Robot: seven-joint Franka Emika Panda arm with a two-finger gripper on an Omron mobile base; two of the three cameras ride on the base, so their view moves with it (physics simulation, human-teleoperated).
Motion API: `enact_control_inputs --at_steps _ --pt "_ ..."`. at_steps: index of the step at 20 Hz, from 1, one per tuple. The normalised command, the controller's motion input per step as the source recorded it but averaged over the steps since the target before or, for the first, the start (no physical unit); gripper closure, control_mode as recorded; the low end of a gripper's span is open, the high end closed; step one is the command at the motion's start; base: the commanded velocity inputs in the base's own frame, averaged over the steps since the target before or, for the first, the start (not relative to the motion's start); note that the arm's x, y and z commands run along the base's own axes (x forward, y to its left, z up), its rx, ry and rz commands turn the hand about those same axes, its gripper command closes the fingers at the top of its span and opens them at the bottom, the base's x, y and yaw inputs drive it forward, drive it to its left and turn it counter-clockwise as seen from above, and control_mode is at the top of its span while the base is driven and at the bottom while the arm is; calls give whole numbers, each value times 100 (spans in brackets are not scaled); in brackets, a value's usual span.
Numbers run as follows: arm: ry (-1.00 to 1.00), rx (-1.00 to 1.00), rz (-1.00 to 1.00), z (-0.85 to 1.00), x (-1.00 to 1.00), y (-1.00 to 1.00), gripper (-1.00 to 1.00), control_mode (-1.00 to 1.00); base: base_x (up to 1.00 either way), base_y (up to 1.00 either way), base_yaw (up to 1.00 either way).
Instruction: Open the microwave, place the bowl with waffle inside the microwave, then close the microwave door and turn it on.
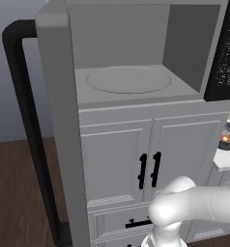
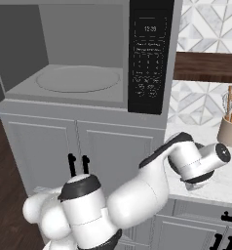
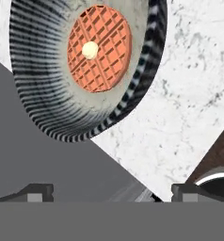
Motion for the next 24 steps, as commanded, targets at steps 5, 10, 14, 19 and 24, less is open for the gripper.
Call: enact_control_inputs --at_steps 5,10,14,19,24 --pt "4 1 -19 -9 23 -37 -100 -100 0 0 0" --pt "4 0 -15 -30 3 -27 -100 -100 0 0 0" --pt "0 0 -6 -40 0 -5 -100 -100 0 0 0" --pt "0 0 -1 -26 12 0 -100 -100 0 0 0" --pt "0 0 0 -9 22 -3 -100 -100 0 0 0"
